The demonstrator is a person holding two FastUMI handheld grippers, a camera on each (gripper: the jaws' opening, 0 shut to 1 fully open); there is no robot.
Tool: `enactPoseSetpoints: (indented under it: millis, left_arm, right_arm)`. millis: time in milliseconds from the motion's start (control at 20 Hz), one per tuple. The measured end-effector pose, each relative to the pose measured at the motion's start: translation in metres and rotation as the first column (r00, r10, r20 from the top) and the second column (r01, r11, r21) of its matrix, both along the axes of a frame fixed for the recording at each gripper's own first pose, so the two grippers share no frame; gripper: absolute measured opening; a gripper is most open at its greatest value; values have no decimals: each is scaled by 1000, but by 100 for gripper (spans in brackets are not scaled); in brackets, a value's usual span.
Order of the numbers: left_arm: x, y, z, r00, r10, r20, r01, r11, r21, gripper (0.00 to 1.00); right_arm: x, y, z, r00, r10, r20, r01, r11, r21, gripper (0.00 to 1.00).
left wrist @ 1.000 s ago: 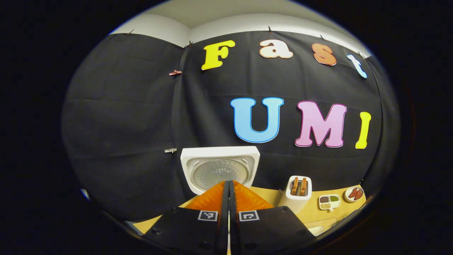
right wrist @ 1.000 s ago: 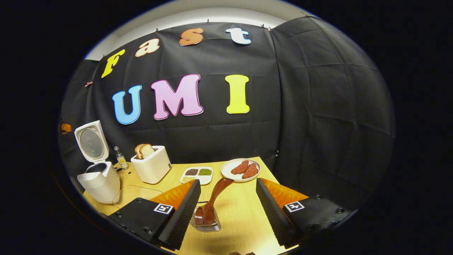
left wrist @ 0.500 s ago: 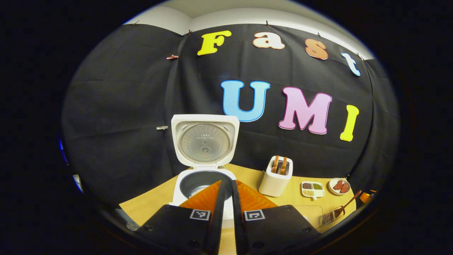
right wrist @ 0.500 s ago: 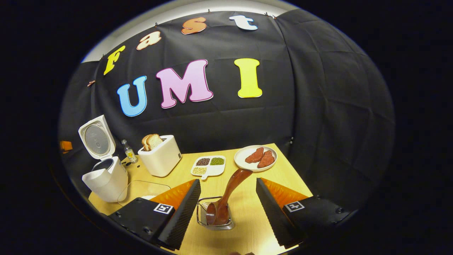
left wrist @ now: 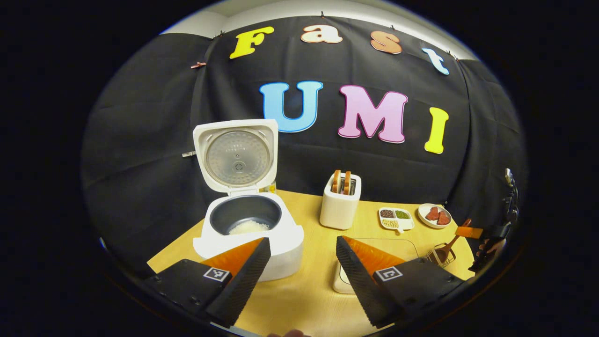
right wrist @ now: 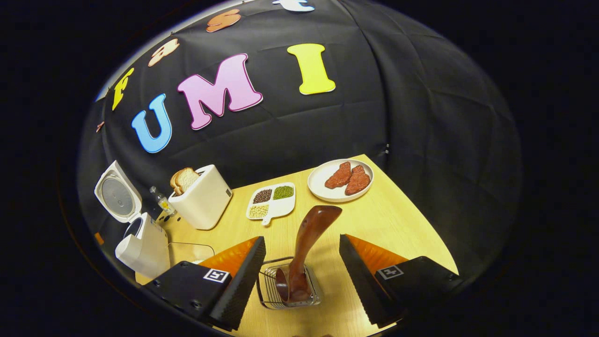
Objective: Close the left gripper, press the button to open the rice cooker; take a wooden spoon from the chopstick holder with the right hand, scoop a spoonful of rice and pour it into the rice cooker, then put the wooden spoon back into the chopstick holder.
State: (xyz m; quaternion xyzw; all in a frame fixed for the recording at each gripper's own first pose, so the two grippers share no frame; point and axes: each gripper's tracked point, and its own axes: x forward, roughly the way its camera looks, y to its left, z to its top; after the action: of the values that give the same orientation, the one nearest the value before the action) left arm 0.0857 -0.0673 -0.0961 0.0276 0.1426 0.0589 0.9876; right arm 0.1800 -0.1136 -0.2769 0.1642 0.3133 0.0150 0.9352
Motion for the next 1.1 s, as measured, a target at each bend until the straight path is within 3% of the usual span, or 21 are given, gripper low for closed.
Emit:
enactPoseSetpoints:
  millis: [250, 300, 350, 400, 450, 500, 700, 850, 1100]
  left_arm:
    - [-16, 4, -11, 998, 43, -43, -44, 999, -9, 97]
    - [-21, 6, -13, 998, 50, -50, -51, 999, -12, 97]
    - [-27, 7, -17, 997, 54, -60, -55, 998, -13, 97]
    - [-33, 9, -22, 996, 56, -75, -58, 998, -14, 97]
    - [-39, 11, -30, 994, 58, -94, -59, 998, -13, 97]
    - [-44, 13, -37, 992, 61, -115, -62, 998, -12, 97]
    - [-56, 16, -51, 987, 47, -156, -54, 998, -39, 97]
    - [-56, 15, -46, 988, 21, -156, -30, 998, -56, 98]
    - [-43, 6, -28, 991, -79, -109, 74, 996, -56, 97]
  right_arm:
    - [22, 11, -28, 998, -24, -65, 28, 998, 59, 95]
    - [24, 12, -32, 996, -34, -83, 40, 997, 73, 88]
    - [26, 13, -36, 994, -45, -98, 54, 995, 90, 89]
    - [28, 11, -35, 992, -66, -106, 76, 992, 96, 68]
    - [27, 9, -36, 990, -83, -114, 95, 991, 99, 41]
    - [25, 9, -34, 988, -94, -126, 108, 988, 110, 24]
    - [10, 11, -7, 996, -60, -64, 68, 991, 116, 18]
    - [0, 7, 22, 997, -80, -19, 82, 991, 108, 17]
    - [-8, 6, 84, 989, -116, 88, 109, 991, 76, 17]
